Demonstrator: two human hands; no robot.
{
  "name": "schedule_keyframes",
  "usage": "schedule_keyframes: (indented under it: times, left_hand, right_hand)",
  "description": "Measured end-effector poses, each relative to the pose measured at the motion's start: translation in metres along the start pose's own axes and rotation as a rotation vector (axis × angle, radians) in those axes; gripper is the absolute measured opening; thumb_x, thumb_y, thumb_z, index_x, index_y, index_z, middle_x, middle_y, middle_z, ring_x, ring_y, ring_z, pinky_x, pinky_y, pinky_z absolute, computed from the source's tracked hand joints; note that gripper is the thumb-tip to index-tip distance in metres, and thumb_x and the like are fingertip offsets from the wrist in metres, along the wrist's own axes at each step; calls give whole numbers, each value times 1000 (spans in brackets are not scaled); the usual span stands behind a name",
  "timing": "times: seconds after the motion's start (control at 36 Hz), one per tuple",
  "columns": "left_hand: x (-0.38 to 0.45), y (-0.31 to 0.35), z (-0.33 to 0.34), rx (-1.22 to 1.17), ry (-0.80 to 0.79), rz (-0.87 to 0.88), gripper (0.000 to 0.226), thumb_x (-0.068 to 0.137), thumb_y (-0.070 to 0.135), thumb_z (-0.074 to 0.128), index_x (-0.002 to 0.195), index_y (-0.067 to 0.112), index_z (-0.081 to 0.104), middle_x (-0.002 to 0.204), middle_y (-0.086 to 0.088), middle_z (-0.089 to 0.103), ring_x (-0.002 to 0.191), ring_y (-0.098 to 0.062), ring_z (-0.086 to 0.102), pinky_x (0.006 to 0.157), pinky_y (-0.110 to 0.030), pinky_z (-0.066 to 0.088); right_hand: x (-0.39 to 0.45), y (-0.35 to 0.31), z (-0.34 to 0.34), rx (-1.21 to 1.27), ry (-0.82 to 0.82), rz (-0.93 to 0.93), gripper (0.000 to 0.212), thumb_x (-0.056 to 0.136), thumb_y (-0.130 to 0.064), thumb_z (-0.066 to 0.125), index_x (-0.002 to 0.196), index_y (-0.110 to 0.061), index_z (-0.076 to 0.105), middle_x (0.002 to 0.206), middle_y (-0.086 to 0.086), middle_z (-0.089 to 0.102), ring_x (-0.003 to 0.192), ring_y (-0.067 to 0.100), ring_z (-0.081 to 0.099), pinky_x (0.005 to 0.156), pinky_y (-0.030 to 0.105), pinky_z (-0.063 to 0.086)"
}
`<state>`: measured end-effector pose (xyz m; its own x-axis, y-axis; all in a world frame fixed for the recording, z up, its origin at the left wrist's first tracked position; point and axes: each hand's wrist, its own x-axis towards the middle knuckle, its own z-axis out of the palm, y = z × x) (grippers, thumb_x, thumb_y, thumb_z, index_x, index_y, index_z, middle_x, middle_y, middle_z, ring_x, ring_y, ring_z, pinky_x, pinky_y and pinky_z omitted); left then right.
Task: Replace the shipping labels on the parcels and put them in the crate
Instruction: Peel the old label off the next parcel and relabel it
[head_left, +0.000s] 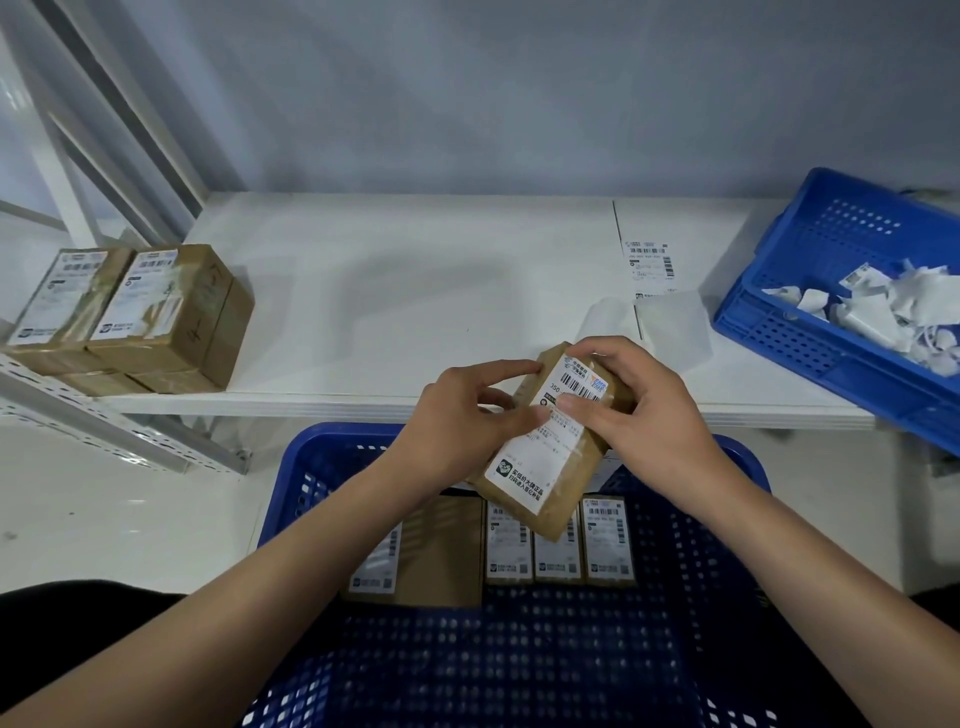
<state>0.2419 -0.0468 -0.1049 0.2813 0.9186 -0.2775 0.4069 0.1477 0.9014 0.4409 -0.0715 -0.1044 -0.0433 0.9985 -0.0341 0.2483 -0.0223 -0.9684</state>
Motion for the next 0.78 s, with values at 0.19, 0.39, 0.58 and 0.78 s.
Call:
schedule_keyframes:
  times: [0.19, 0.39, 0.58, 0.78]
  left_hand:
    - [1, -3, 1, 85, 5, 23, 48, 87, 36, 79, 131, 44, 64, 110, 5, 74, 92, -10, 74, 76, -34, 64]
    - [0, -7, 4, 146, 20, 47, 51, 87, 36, 80, 133, 47, 61, 110, 9, 71, 91, -3, 70, 65, -15, 58]
    - [0, -5, 5, 171, 6, 52, 52, 87, 38, 79, 134, 49, 59, 114, 11, 70, 92, -4, 69, 64, -14, 57]
    - [-1, -6, 9, 157, -1, 50, 52, 88, 38, 78, 135, 49, 58, 115, 8, 69, 92, -4, 68, 60, -14, 57]
  right_hand:
    - [0, 1, 0, -20, -8, 6, 30, 89, -12, 75, 108, -30, 61, 105, -5, 71, 100, 11, 67, 80, 27, 57]
    - [0, 1, 1, -40, 2, 23, 25, 91, -12, 72, 103, -30, 59, 101, -5, 70, 97, 10, 67, 79, 27, 59]
    - [1, 3, -1, -79, 3, -12, 15, 96, -12, 66, 99, -24, 57, 100, -3, 67, 100, 14, 64, 78, 26, 55]
    - [2, 10, -1, -142, 40, 3, 10, 99, -20, 62, 92, -24, 56, 106, -2, 62, 109, 10, 60, 81, 18, 49]
